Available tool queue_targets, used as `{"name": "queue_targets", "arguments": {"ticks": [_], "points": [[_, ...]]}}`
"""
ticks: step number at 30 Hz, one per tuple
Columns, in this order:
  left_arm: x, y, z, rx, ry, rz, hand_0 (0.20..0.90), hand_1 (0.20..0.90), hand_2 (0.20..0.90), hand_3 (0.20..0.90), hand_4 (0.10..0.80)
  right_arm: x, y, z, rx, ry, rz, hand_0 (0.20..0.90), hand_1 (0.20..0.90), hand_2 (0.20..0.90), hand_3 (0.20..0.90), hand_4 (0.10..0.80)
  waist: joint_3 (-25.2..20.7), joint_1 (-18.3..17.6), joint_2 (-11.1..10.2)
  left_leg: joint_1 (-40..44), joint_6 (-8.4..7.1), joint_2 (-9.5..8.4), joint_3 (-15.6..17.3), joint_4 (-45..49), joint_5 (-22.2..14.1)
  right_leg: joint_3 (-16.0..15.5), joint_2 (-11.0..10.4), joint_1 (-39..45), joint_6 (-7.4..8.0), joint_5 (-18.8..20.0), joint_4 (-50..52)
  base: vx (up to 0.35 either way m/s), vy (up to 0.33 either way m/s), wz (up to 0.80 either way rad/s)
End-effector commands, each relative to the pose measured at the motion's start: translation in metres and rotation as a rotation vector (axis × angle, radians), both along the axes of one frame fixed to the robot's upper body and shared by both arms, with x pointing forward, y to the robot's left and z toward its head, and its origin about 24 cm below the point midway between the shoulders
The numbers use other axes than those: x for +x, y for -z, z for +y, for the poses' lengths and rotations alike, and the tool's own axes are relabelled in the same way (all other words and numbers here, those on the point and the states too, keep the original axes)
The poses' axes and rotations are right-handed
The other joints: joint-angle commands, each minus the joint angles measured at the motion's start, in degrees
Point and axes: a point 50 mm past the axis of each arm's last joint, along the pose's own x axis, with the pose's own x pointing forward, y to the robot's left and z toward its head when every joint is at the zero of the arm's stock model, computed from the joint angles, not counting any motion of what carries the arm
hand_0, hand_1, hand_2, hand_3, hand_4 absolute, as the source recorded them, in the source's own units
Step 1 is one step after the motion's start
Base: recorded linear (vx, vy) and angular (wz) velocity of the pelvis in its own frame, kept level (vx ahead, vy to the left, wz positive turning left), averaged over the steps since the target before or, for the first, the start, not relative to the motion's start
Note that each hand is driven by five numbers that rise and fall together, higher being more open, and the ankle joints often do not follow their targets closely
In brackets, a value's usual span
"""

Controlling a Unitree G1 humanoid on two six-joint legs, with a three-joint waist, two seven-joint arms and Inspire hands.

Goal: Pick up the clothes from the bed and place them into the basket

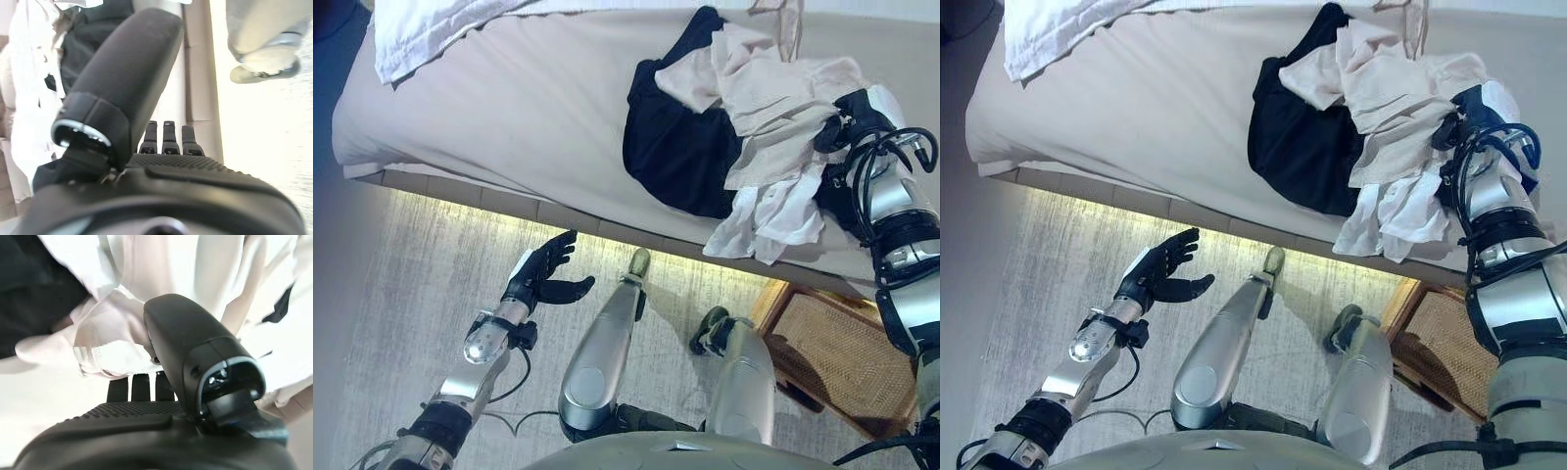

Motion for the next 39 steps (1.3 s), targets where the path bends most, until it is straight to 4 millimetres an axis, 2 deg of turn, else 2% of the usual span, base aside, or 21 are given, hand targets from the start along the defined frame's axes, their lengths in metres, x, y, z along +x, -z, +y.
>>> {"name": "queue_targets", "arguments": {"ticks": [1, 5, 9, 10, 15, 19, 21, 27, 28, 32, 36, 39], "points": [[-0.001, -0.019, 0.015, -0.009, -0.025, -0.122, 0.900, 0.900, 0.900, 0.900, 0.800, -0.014, -0.064, -0.020, -0.094, 0.020, -0.180, 0.300, 0.300, 0.300, 0.200, 0.100, -5.36, -0.10, -1.49, 5.51, 1.55, 0.49, 2.13, 1.72, -8.82, -2.72, 4.96, 7.03, -0.97, 6.89, -11.90, -0.002, 0.060, -0.17], [-0.003, -0.015, 0.018, -0.002, -0.036, -0.099, 0.900, 0.900, 0.900, 0.900, 0.800, -0.018, -0.062, -0.027, -0.102, 0.021, -0.161, 0.300, 0.300, 0.300, 0.200, 0.100, -8.47, -0.64, -3.11, 10.67, 1.02, 1.17, 2.25, -3.30, -7.97, -2.27, 6.08, 12.23, 0.25, 8.50, -18.68, 0.074, 0.012, -0.10], [-0.007, -0.008, 0.020, 0.015, -0.038, -0.050, 0.900, 0.900, 0.900, 0.900, 0.800, -0.025, -0.067, -0.032, -0.107, 0.008, -0.178, 0.300, 0.300, 0.300, 0.200, 0.100, -14.12, -2.09, -5.59, 17.42, 0.65, 2.22, 4.36, -9.21, -7.50, -1.85, 7.43, 19.19, 1.80, 10.39, -27.06, 0.119, 0.000, -0.08], [-0.007, -0.007, 0.020, 0.018, -0.035, -0.049, 0.900, 0.900, 0.900, 0.900, 0.800, -0.025, -0.067, -0.033, -0.107, 0.010, -0.180, 0.300, 0.300, 0.300, 0.200, 0.100, -14.32, -2.15, -5.67, 17.73, 0.64, 2.27, 4.47, -9.42, -7.50, -1.83, 7.50, 19.54, 1.85, 10.50, -27.39, 0.111, -0.008, -0.13], [-0.007, -0.001, 0.018, 0.045, -0.020, -0.017, 0.900, 0.900, 0.900, 0.900, 0.800, -0.035, -0.090, -0.040, -0.089, 0.010, -0.252, 0.300, 0.300, 0.300, 0.200, 0.100, -19.86, -3.81, -7.74, 21.47, 0.52, 2.89, 6.01, -11.19, -7.94, -0.83, 8.39, 23.20, 2.51, 11.48, -30.96, 0.106, -0.009, -0.09], [-0.007, 0.003, 0.019, 0.047, -0.025, -0.003, 0.900, 0.900, 0.900, 0.900, 0.800, -0.043, -0.108, -0.046, -0.110, 0.025, -0.297, 0.300, 0.300, 0.300, 0.200, 0.100, -22.24, -4.86, -8.71, 23.87, 0.45, 3.20, 6.76, -12.99, -8.13, 0.25, 8.84, 25.10, 3.14, 12.20, -33.14, 0.049, -0.006, -0.09], [-0.005, 0.003, 0.020, 0.046, -0.042, -0.009, 0.900, 0.900, 0.900, 0.900, 0.800, -0.052, -0.125, -0.051, -0.147, 0.041, -0.340, 0.300, 0.300, 0.300, 0.200, 0.100, -23.66, -6.03, -9.29, 25.64, 0.33, 3.66, 7.57, -15.10, -7.93, 1.43, 9.16, 25.91, 3.69, 13.02, -34.87, 0.011, -0.003, -0.08], [0.006, -0.010, 0.021, 0.060, -0.077, -0.108, 0.900, 0.900, 0.900, 0.900, 0.800, -0.072, -0.157, -0.055, -0.166, 0.043, -0.461, 0.300, 0.300, 0.300, 0.200, 0.100, -25.34, -8.54, -10.20, 28.20, 0.17, 4.27, 9.07, -18.43, -7.59, 3.55, 9.89, 26.65, 4.55, 14.26, -36.96, -0.002, -0.010, -0.22], [0.007, -0.011, 0.019, 0.074, -0.070, -0.113, 0.900, 0.900, 0.900, 0.900, 0.800, -0.080, -0.168, -0.058, -0.167, 0.051, -0.498, 0.300, 0.300, 0.300, 0.200, 0.100, -25.82, -9.40, -10.45, 28.93, 0.13, 4.30, 9.49, -19.24, -7.60, 4.16, 10.09, 26.75, 4.81, 14.67, -37.49, 0.022, -0.020, -0.25], [0.011, -0.012, 0.021, 0.110, -0.063, -0.126, 0.900, 0.900, 0.900, 0.900, 0.800, -0.096, -0.189, -0.062, -0.166, 0.061, -0.571, 0.300, 0.300, 0.300, 0.200, 0.100, -26.56, -11.54, -10.72, 29.93, 0.11, 4.50, 11.07, -19.93, -7.95, 6.21, 10.41, 26.70, 5.26, 15.48, -38.75, 0.013, -0.006, -0.28], [0.013, -0.013, 0.023, 0.123, -0.077, -0.134, 0.900, 0.900, 0.900, 0.900, 0.800, -0.112, -0.201, -0.069, -0.186, 0.090, -0.610, 0.300, 0.300, 0.300, 0.200, 0.100, -27.06, -13.88, -10.92, 30.81, 0.21, 4.63, 12.89, -20.44, -8.51, 8.07, 10.74, 26.63, 5.77, 16.49, -40.33, 0.018, 0.001, -0.38], [0.015, -0.012, 0.023, 0.128, -0.083, -0.130, 0.900, 0.900, 0.900, 0.900, 0.800, -0.121, -0.202, -0.074, -0.195, 0.121, -0.615, 0.300, 0.300, 0.300, 0.200, 0.100, -27.31, -15.23, -11.10, 31.13, 0.42, 4.64, 13.78, -20.82, -8.80, 9.65, 11.16, 26.33, 6.00, 17.12, -41.22, 0.016, -0.001, -0.35]]}}
